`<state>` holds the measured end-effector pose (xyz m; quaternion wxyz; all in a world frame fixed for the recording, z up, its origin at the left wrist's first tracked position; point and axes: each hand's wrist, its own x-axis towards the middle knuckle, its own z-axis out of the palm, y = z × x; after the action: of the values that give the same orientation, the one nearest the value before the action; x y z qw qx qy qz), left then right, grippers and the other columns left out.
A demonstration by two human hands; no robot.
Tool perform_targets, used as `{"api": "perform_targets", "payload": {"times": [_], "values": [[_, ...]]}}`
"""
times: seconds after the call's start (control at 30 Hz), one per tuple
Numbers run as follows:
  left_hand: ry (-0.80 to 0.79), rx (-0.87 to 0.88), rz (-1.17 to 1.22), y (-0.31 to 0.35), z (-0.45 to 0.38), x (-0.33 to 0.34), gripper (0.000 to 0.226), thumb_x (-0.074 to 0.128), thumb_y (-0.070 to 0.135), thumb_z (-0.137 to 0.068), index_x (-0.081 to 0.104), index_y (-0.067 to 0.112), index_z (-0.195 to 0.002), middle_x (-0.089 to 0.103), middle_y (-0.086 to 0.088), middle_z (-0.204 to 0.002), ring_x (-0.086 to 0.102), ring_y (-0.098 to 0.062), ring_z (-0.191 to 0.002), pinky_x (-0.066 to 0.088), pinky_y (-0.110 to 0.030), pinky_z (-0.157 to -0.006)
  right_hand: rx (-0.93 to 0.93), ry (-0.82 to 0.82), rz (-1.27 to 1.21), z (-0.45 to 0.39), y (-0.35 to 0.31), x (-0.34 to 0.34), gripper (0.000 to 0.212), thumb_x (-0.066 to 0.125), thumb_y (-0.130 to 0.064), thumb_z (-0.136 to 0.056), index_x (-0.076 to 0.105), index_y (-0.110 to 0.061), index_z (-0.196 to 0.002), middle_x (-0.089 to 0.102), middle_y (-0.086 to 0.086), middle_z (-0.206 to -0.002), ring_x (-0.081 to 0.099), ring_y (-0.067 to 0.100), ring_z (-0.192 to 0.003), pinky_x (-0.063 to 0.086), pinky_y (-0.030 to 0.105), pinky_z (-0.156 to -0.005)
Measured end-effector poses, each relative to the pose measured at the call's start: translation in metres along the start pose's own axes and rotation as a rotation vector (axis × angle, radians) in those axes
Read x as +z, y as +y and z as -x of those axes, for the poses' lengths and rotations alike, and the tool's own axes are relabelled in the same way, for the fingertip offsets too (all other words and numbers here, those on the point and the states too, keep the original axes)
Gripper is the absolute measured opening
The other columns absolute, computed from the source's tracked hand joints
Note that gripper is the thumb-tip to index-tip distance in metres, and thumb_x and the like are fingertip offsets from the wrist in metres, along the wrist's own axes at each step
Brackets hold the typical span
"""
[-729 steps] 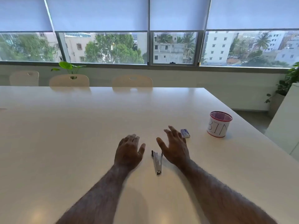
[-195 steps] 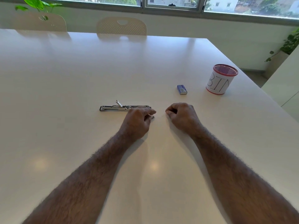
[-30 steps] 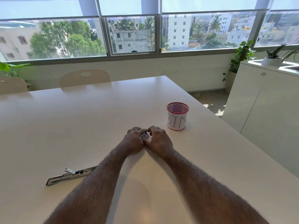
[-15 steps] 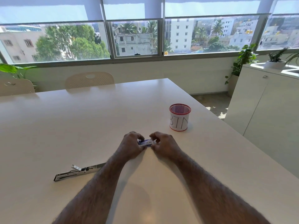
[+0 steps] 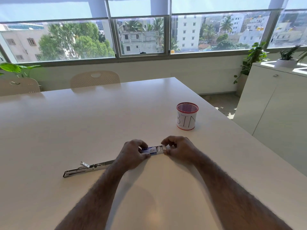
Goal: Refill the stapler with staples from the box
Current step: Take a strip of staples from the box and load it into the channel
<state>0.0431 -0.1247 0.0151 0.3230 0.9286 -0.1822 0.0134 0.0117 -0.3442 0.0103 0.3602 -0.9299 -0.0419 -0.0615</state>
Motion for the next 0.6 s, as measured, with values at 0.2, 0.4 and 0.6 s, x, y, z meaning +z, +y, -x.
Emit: {"api": "perform_targets", "payload": {"times": [0.2, 0.4, 0.6], "values": [[0.036, 0.017, 0.013, 0.003, 0.008, 0.002, 0.024, 0.075, 0.026, -0.075, 0.070, 0.021, -0.098, 0.068, 0.007, -0.093, 0.063, -0.006, -0.079, 0.040, -0.010, -0.066, -0.063, 0.121, 0.081, 0.001, -0.012, 0.009, 0.012, 0.071, -0.032, -0.084, 0.071, -0.024, -0.092, 0.059, -0.012, -0.087, 0.056, 0.009, -0.080, 0.036, 0.017, -0.065], [0.062, 0.007, 0.067, 0.002, 0.012, 0.005, 0.026, 0.075, 0.027, -0.076, 0.069, 0.021, -0.100, 0.067, 0.008, -0.094, 0.062, -0.003, -0.079, 0.038, -0.003, -0.060, -0.021, 0.174, 0.207, 0.002, -0.029, 0.021, 0.019, 0.071, -0.039, -0.082, 0.069, -0.021, -0.078, 0.056, -0.006, -0.094, 0.050, 0.010, -0.088, 0.040, 0.025, -0.070], [0.063, 0.008, 0.070, 0.002, 0.012, 0.005, 0.027, 0.075, 0.026, -0.076, 0.069, 0.019, -0.101, 0.067, 0.007, -0.096, 0.061, -0.002, -0.077, 0.038, -0.002, -0.059, 0.116, 0.200, 0.299, -0.001, -0.047, 0.023, 0.024, 0.068, -0.035, -0.082, 0.073, -0.012, -0.088, 0.062, 0.004, -0.099, 0.053, 0.015, -0.086, 0.044, 0.028, -0.067]]}}
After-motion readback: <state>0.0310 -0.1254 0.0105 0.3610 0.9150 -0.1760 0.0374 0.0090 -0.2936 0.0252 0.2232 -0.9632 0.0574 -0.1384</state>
